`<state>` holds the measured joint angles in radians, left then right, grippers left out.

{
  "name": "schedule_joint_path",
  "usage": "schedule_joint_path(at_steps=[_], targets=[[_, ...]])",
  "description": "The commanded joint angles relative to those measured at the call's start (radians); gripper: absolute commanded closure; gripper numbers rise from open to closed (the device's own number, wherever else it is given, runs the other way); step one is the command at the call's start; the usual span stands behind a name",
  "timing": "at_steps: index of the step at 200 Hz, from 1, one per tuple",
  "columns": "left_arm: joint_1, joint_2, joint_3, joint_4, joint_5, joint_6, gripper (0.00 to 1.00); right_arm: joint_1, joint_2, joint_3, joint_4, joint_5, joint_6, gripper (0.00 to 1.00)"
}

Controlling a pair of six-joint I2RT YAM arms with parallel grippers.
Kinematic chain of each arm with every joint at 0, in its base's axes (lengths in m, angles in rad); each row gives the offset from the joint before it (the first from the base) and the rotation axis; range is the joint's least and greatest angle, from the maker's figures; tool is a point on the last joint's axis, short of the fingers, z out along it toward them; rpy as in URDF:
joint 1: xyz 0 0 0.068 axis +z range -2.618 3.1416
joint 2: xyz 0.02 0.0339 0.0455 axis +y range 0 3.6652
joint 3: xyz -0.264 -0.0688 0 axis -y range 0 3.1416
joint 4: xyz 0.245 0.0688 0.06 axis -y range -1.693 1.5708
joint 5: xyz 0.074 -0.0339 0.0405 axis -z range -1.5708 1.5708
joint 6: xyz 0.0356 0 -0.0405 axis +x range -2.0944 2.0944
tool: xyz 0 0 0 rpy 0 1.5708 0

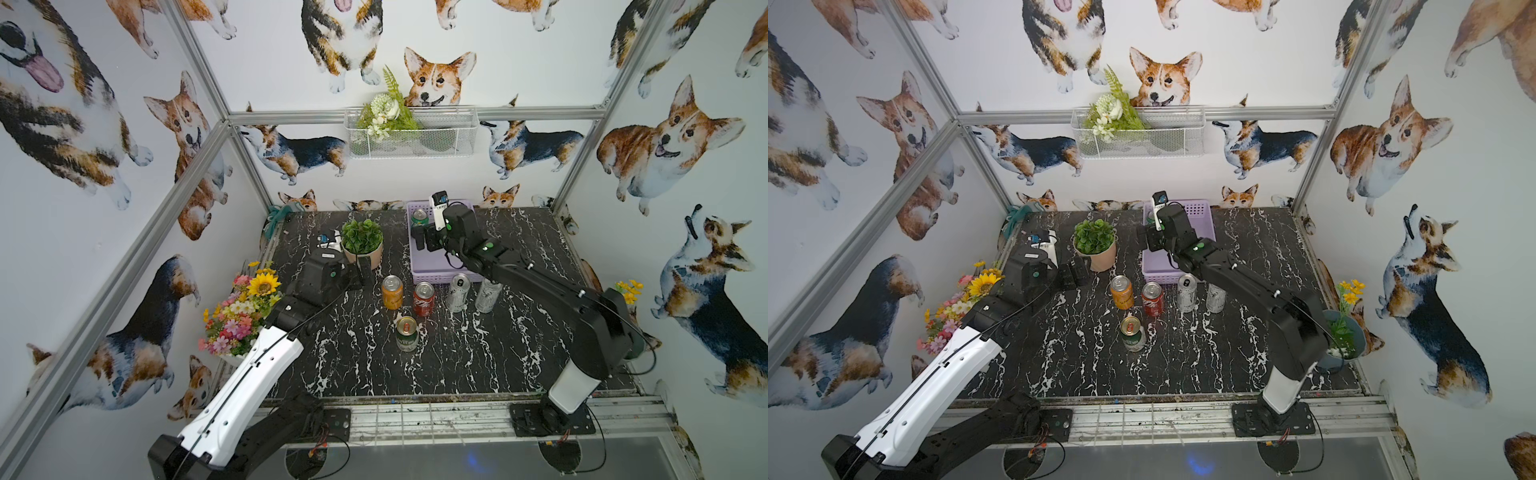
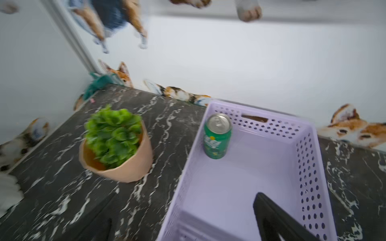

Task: Take out the drinks from the basket
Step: Pick up the drink from the basket.

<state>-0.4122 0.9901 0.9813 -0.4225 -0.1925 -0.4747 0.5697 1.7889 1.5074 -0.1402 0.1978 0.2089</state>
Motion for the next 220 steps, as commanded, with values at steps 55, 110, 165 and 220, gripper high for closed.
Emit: schedule_joint_path(at_steps=[55, 110, 165, 220], targets=[[0.004, 0.024, 0.002, 0.011, 0.018, 0.010, 0.00, -0.088, 0.438, 0.412, -0.051, 0.001, 0.078, 0.00], [0.006, 0.041, -0.010, 0.017, 0.025, 0.009, 0.00, -0.120, 0.557, 0.537, 0.039, -0.126, 0.097, 0.00], [0.008, 0.063, -0.015, 0.021, 0.028, 0.013, 0.00, -0.121, 0.718, 0.770, -0.069, -0.119, 0.103, 0.03], [0.012, 0.076, -0.012, 0.022, 0.028, 0.021, 0.00, -0.129, 0.757, 0.802, -0.141, -0.030, 0.130, 0.18]])
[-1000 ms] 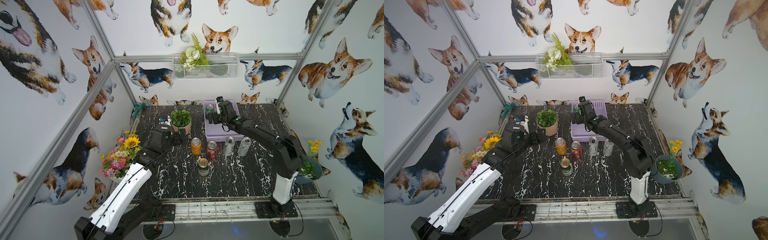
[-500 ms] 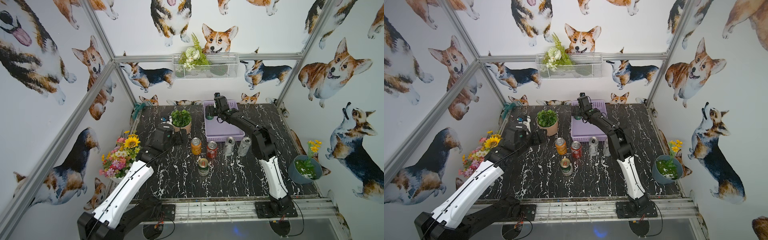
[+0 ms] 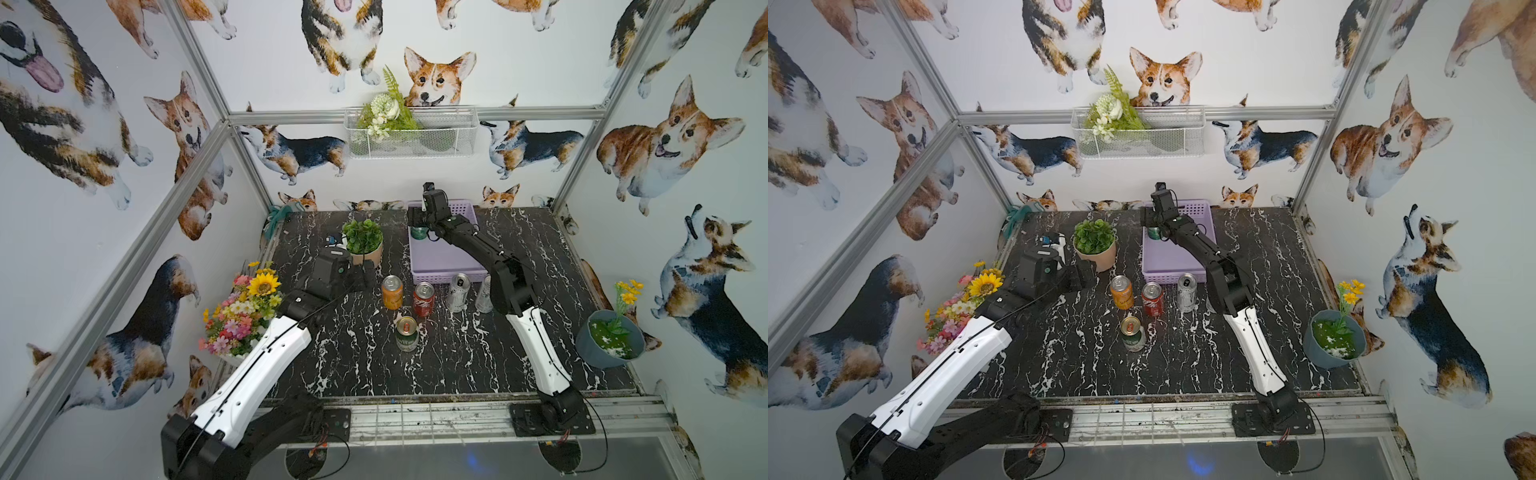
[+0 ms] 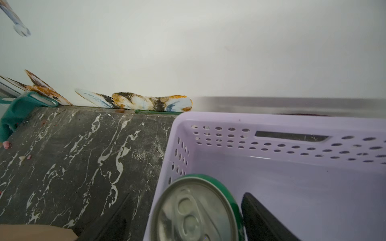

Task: Take out the drinks from the basket
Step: Pick up the drink from the basket.

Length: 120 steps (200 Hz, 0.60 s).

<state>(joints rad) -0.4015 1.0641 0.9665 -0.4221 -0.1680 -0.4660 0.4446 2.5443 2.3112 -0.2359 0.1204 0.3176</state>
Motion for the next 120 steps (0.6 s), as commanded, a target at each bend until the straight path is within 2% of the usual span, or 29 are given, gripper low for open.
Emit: schedule_joint_path(at_steps=[1, 37, 83, 103, 110, 120], targets=[[0.002, 0.002, 0.003, 0.022, 0.004, 0.011, 0.00, -0.004, 0.002, -0.001, -0.047, 0.048, 0.022, 0.18], [0.005, 0.007, 0.002, 0.025, 0.007, 0.010, 0.00, -0.010, 0.026, 0.019, -0.067, 0.047, 0.020, 0.23], [0.007, 0.006, 0.003, 0.022, 0.002, 0.009, 0.00, -0.011, 0.074, 0.078, -0.083, -0.003, 0.017, 0.22], [0.007, 0.007, 0.003, 0.019, 0.002, 0.007, 0.00, -0.012, 0.076, 0.073, -0.073, -0.001, 0.009, 0.36], [0.007, 0.007, 0.003, 0.019, 0.002, 0.007, 0.00, -0.012, 0.072, 0.068, -0.067, -0.005, 0.003, 0.46], [0.006, 0.006, 0.003, 0.019, 0.001, 0.008, 0.00, -0.012, 0.065, 0.064, -0.060, -0.007, -0.002, 0.55]])
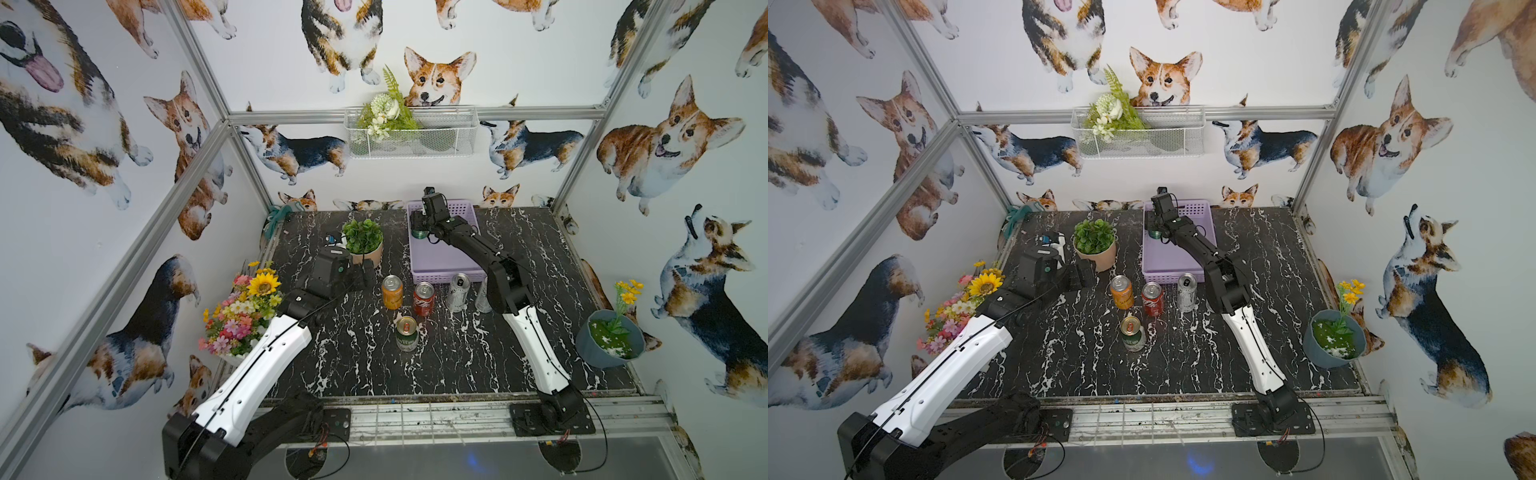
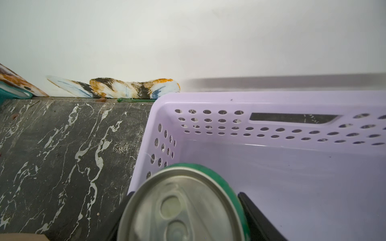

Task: Take out the drinks from the basket
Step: Pick up the drink from the basket.

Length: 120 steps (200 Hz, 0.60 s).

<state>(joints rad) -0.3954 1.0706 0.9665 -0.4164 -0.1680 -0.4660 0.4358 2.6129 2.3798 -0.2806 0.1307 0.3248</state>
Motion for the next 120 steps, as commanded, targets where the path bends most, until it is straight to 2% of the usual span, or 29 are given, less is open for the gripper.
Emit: schedule_joint_path(at_steps=[1, 33, 55, 120], targets=[[0.000, 0.000, 0.003, 0.012, 0.000, 0.008, 0.00, -0.003, -0.004, -0.005, -0.014, -0.018, -0.009, 0.56], [0.003, -0.003, 0.000, 0.011, -0.002, 0.008, 0.00, -0.003, -0.068, -0.083, 0.068, -0.038, -0.034, 0.77], [0.004, -0.001, -0.002, 0.013, -0.001, 0.006, 0.00, -0.008, -0.087, -0.085, 0.086, -0.057, -0.042, 1.00], [0.004, -0.003, 0.008, 0.013, -0.002, 0.014, 0.00, -0.014, -0.195, -0.087, 0.129, -0.087, -0.076, 1.00]])
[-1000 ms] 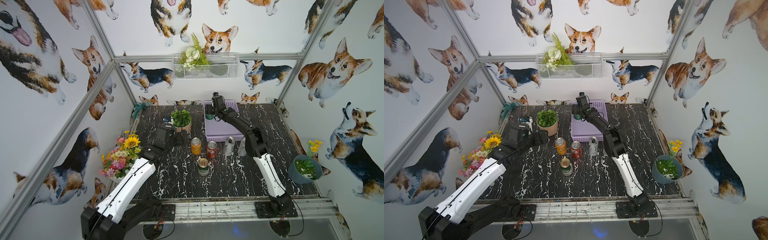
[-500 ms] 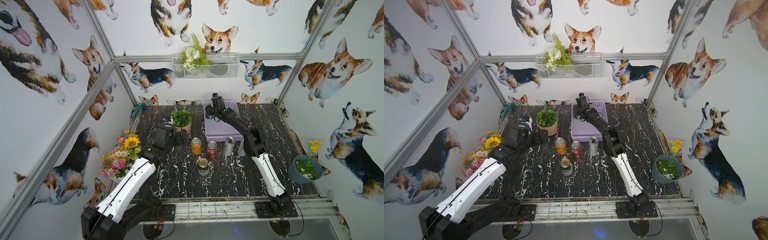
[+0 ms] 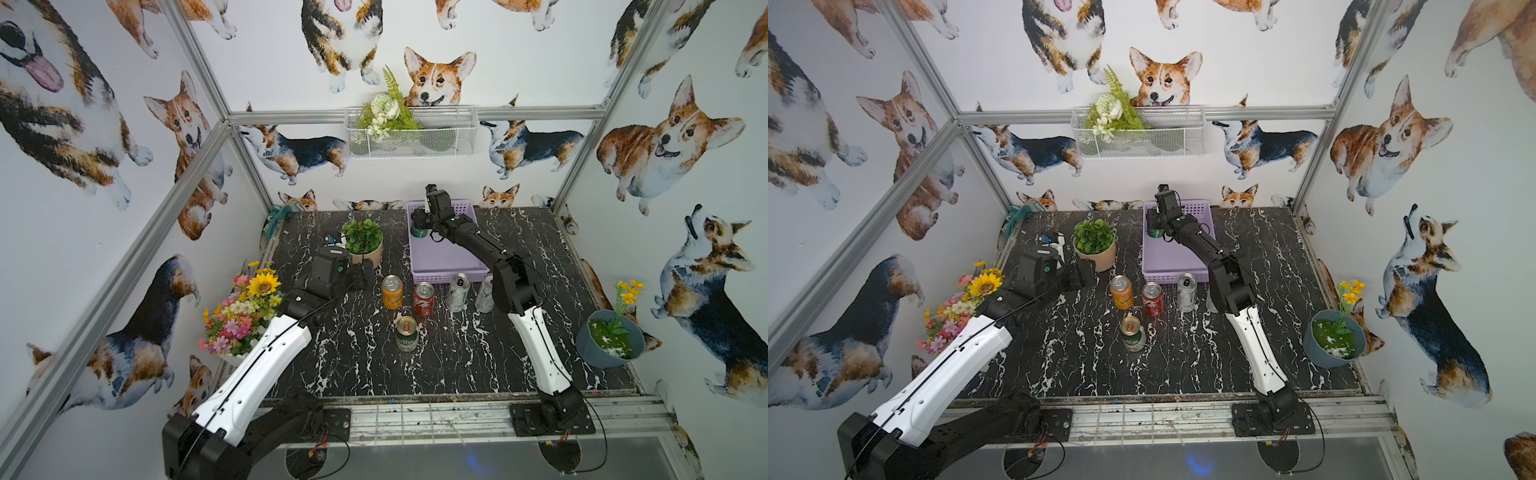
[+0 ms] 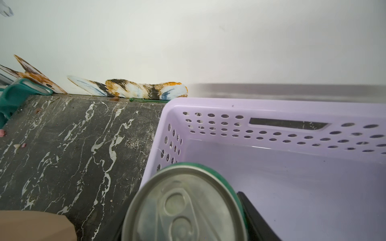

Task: Take out the drinks from the basket
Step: Pick up the drink from the basket, then place the drink at the center of the board.

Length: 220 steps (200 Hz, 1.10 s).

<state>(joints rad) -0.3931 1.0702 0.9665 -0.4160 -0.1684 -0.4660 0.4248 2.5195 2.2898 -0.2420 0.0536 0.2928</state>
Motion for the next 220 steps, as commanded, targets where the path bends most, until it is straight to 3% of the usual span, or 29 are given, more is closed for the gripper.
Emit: schedule_joint_path(at_steps=[1, 27, 88, 118, 159, 220], targets=[[0.003, -0.003, 0.008, 0.013, -0.002, 0.015, 0.00, -0.003, -0.106, 0.002, 0.089, -0.010, -0.045, 1.00], [0.008, -0.012, 0.007, 0.019, 0.002, 0.016, 0.00, 0.001, -0.257, -0.105, 0.112, -0.016, -0.064, 1.00], [0.015, -0.030, 0.005, 0.058, 0.038, 0.007, 0.00, 0.094, -0.861, -0.720, 0.309, 0.064, -0.090, 1.00], [0.016, -0.048, 0.008, 0.062, 0.046, 0.008, 0.00, 0.161, -1.136, -0.935, 0.315, 0.091, -0.104, 1.00], [0.016, -0.078, 0.001, 0.054, 0.043, 0.010, 0.00, 0.199, -1.373, -1.151, 0.227, 0.016, -0.073, 1.00], [0.021, -0.099, -0.017, 0.042, 0.033, 0.017, 0.00, 0.325, -1.596, -1.504, 0.145, 0.054, -0.009, 1.00]])
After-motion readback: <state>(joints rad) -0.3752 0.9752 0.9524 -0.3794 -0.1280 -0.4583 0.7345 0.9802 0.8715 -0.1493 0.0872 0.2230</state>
